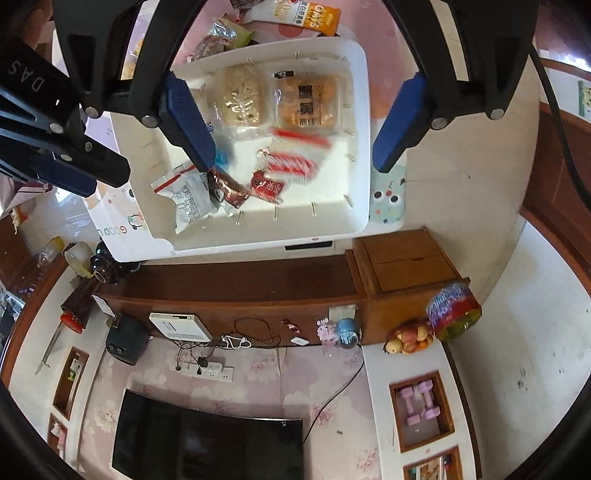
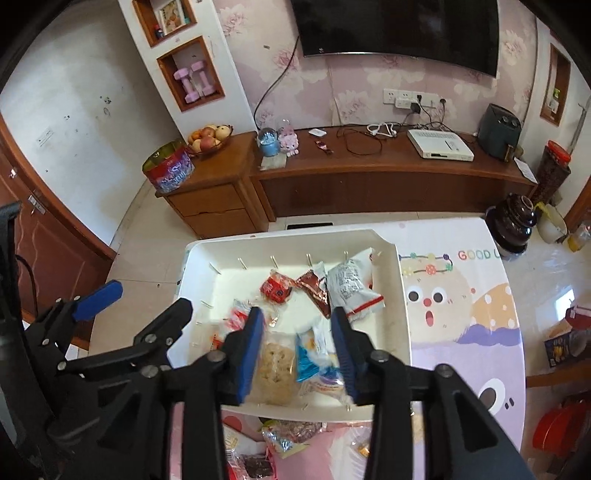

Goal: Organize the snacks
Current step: 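Withdraw both grippers from the tray toward the remaining snacks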

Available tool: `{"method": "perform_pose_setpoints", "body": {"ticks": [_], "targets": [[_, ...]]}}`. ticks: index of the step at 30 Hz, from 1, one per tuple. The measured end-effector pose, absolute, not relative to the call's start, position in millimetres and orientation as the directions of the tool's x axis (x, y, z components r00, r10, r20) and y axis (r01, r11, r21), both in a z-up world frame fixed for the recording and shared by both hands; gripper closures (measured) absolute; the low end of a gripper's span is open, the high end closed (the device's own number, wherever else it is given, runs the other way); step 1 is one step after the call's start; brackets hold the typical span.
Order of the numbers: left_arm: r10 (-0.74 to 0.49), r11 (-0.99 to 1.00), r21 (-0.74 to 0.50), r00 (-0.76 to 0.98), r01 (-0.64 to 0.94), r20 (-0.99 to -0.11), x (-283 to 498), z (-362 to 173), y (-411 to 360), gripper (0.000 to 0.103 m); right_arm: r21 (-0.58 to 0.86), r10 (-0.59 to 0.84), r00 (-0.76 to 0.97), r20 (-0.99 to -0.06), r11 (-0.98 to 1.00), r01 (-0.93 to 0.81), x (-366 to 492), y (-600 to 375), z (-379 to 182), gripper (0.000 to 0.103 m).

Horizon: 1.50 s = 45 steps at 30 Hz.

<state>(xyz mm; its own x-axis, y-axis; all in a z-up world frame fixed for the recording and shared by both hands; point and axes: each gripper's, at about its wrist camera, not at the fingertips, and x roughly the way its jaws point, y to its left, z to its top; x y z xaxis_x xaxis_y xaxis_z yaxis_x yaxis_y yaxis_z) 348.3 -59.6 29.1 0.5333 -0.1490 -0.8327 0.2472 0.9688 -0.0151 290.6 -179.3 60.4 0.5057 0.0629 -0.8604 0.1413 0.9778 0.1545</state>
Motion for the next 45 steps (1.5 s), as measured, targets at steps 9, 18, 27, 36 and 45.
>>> {"method": "perform_pose_setpoints", "body": {"ticks": [9, 18, 27, 36, 45], "targets": [[-0.167, 0.964, -0.026, 0.529, 0.264, -0.832, 330.9, 33.3, -54.1, 0.013, 0.155, 0.057, 0.495, -0.867, 0.975, 0.160, 277.6, -178.2, 64.4, 0.058], [-0.200, 0.963, -0.059, 0.549, 0.263, -0.812, 305.5, 52.1, -40.6, 0.012, 0.140, 0.040, 0.512, -0.858, 0.977, 0.158, 255.5, -175.0, 84.5, 0.058], [-0.255, 0.957, -0.114, 0.586, 0.266, -0.769, 276.4, 75.4, -20.1, 0.011, 0.107, 0.011, 0.525, -0.851, 0.983, 0.152, 223.1, -173.3, 109.5, 0.058], [-0.339, 0.923, -0.155, 0.559, 0.351, -0.757, 250.6, 74.1, -26.5, 0.010, 0.074, -0.051, 0.523, -0.851, 0.974, 0.214, 182.9, -193.0, 118.8, 0.058], [-0.383, 0.868, -0.143, 0.459, 0.475, -0.801, 214.9, 39.5, -75.1, 0.010, 0.040, -0.111, 0.455, -0.883, 0.950, 0.308, 150.7, -229.6, 88.0, 0.058]]}}
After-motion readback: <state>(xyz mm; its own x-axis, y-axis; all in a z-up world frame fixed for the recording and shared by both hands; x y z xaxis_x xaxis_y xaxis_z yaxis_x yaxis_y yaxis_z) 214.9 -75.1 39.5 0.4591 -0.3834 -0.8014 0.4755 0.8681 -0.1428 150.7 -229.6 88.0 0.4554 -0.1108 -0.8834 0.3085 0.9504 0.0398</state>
